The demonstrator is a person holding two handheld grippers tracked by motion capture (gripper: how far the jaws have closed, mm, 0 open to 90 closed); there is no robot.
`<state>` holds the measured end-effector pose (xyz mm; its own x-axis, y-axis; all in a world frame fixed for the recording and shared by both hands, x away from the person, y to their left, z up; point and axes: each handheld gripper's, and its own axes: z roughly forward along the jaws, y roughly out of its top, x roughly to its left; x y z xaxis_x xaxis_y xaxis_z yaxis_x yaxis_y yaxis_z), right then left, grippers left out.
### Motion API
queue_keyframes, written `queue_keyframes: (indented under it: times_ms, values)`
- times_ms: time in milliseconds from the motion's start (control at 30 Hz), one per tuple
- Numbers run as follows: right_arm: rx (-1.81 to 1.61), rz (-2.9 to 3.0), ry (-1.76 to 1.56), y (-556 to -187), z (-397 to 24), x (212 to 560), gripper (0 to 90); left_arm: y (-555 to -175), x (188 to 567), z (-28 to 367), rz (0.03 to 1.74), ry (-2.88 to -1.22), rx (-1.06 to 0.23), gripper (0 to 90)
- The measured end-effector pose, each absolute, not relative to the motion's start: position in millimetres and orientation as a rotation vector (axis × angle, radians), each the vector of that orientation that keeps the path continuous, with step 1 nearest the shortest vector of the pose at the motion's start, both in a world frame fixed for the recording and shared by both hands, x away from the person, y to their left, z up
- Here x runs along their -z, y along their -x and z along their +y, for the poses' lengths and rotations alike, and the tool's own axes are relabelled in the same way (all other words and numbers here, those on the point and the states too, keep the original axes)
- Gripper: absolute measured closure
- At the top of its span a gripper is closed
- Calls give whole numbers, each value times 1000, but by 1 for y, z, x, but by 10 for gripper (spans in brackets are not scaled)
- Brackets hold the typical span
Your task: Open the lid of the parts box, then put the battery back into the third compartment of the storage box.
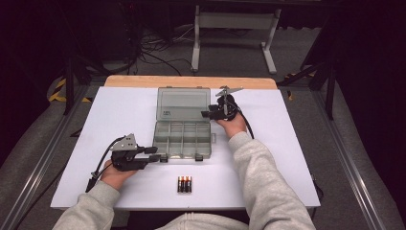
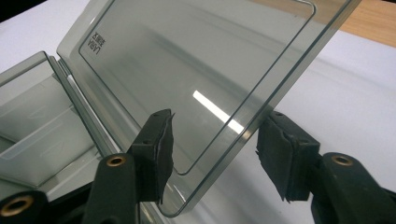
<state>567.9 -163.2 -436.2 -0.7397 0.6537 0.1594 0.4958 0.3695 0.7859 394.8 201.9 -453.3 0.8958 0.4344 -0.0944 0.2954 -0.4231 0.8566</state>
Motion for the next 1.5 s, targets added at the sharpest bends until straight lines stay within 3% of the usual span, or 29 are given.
queue_keyframes:
  times_ms: [567, 867, 1200, 1500]
  values:
    - [-1308, 2472, -1078, -570, -164, 441, 373, -394, 452, 202, 516, -2045, -182, 612]
    - [-1309, 2456, -1079, -565, -172, 429, 334, -392, 445, 209, 507, -1992, -203, 538]
    - [-1304, 2489, -811, -528, -158, 387, 254, -390, 436, 235, 601, -1887, -204, 256]
    - [-1291, 2544, -641, -491, -141, 363, 198, -382, 431, 252, 631, -1837, -263, 168]
